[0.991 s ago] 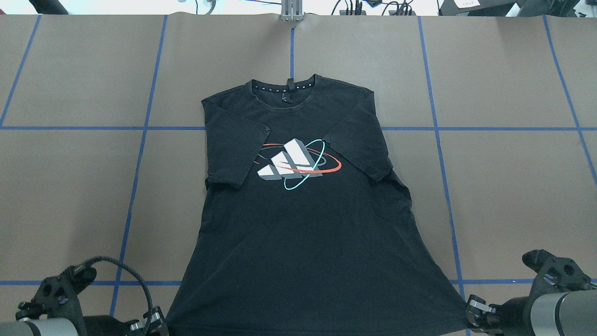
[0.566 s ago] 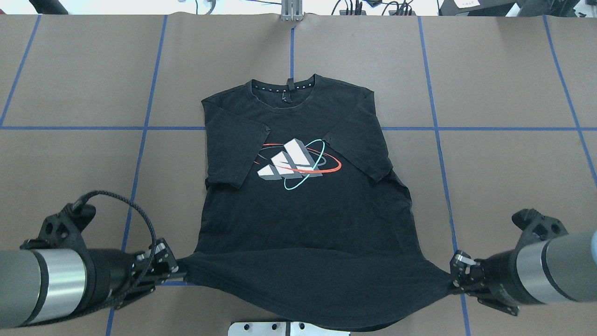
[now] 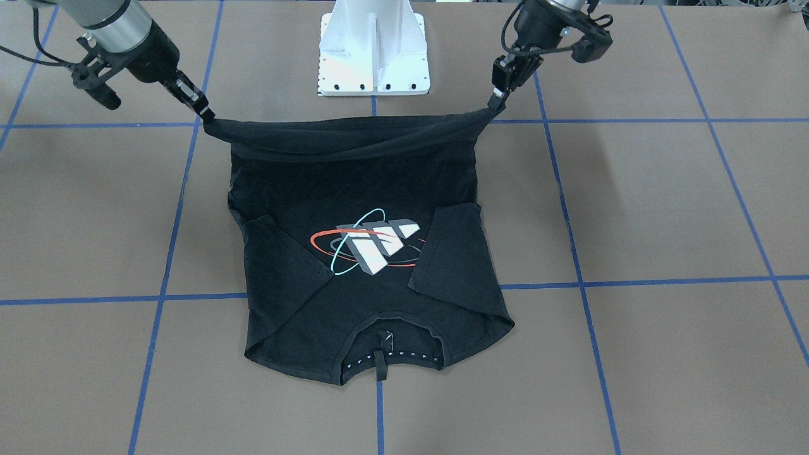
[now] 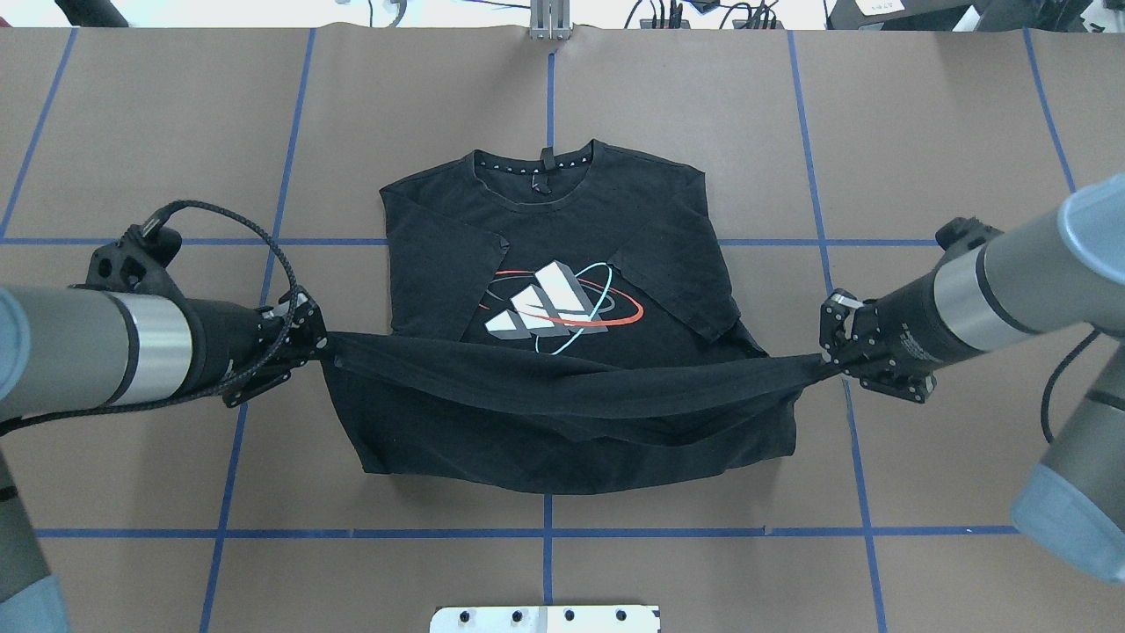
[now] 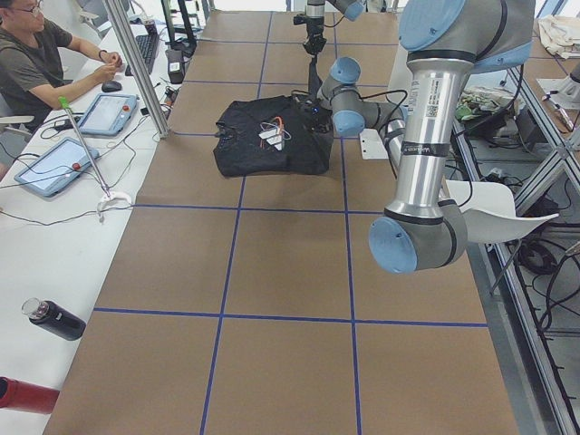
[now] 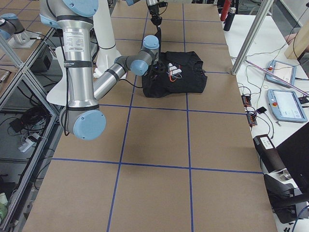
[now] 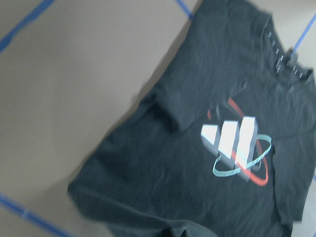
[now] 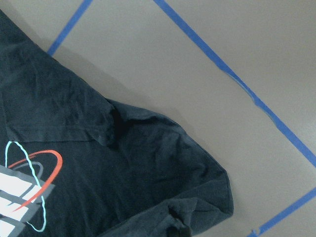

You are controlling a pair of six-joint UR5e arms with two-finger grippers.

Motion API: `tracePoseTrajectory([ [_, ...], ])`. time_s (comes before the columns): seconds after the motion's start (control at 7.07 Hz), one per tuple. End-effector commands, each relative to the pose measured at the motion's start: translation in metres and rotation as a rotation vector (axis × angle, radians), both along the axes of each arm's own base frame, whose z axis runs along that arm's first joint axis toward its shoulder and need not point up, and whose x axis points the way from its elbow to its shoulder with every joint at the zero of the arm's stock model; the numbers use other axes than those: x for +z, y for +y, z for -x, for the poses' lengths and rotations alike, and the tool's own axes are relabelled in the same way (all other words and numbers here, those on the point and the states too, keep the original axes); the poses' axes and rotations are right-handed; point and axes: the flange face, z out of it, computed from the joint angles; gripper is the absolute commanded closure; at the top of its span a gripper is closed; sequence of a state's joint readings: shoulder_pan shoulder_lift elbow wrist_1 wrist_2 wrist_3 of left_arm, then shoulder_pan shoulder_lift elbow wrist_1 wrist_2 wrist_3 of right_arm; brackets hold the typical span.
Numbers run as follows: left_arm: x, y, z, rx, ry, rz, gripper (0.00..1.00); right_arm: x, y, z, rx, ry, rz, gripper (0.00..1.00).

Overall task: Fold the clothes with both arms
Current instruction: 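Lift the hem with both grippers and fold it toward the collar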

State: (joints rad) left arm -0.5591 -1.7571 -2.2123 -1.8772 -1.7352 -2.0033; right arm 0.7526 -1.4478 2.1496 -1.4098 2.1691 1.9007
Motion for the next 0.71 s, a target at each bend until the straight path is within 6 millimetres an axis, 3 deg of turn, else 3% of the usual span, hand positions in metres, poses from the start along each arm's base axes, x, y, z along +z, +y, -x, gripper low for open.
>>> tracePoseTrajectory([
  [0.0,0.034,-0.072,-0.013,-0.063,-0.072,-0.032,1.00,-0.021,-0.085,0.006,0.018,0.076,-0.026,1.00],
  [0.14,0.059,-0.095,-0.017,-0.086,-0.087,-0.030,1.00,-0.025,-0.106,0.016,0.013,0.106,-0.041,1.00],
  [0.28,0.082,-0.112,-0.025,-0.092,-0.095,-0.048,1.00,-0.011,-0.122,0.027,-0.010,0.136,-0.050,1.00],
  [0.57,0.093,-0.161,-0.048,-0.122,-0.118,-0.042,1.00,0.002,-0.169,0.058,-0.024,0.211,-0.092,1.00],
])
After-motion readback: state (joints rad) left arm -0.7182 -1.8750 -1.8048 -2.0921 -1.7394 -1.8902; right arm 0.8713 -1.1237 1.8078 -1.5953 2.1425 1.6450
